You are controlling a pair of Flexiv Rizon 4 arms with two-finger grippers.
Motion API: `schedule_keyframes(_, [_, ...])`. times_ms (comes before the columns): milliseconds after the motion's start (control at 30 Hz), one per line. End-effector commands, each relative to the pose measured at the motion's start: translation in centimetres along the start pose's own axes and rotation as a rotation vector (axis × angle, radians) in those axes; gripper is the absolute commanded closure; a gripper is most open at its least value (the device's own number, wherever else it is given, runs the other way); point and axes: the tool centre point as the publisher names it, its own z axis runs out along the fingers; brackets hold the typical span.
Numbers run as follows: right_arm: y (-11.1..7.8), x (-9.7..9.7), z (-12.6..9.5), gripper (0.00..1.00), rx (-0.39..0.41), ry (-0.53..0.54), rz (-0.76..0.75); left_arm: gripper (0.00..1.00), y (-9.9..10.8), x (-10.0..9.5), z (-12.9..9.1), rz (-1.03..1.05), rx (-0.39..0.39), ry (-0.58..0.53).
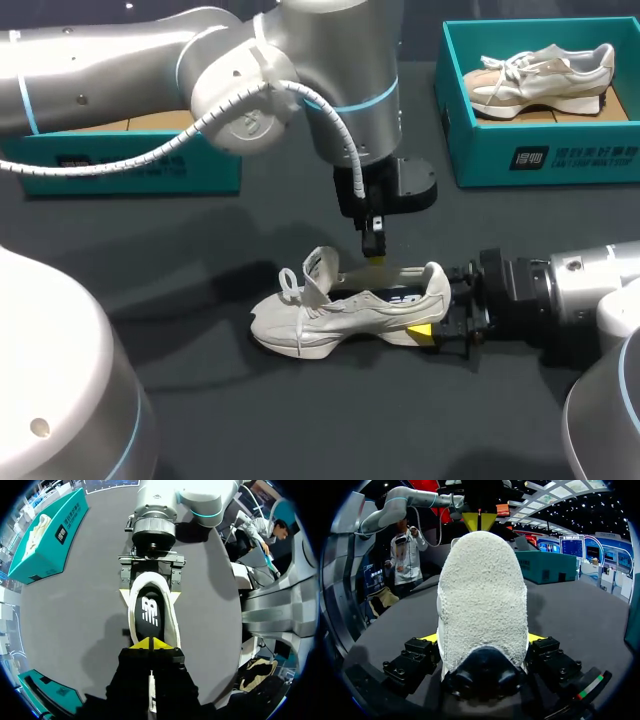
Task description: Take the shoe out of the shoebox, open the shoe tongue, remove and reinsert the insole, then place the shoe into the shoebox
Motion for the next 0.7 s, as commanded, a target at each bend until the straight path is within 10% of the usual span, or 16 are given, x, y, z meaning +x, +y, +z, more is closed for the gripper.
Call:
schedule_keyframes(33, [0.1,0.1,0.0,1.0,0.002,-0.001,0.0,1.0,-0.8,-0.4,2.7,0.004,-0.006,0.024])
schedule_keyframes(700, [0.1,0.1,0.0,1.0,0.002,-0.001,0.0,1.0,1.7,1.0,6.4,0.016,-0.066,0.148])
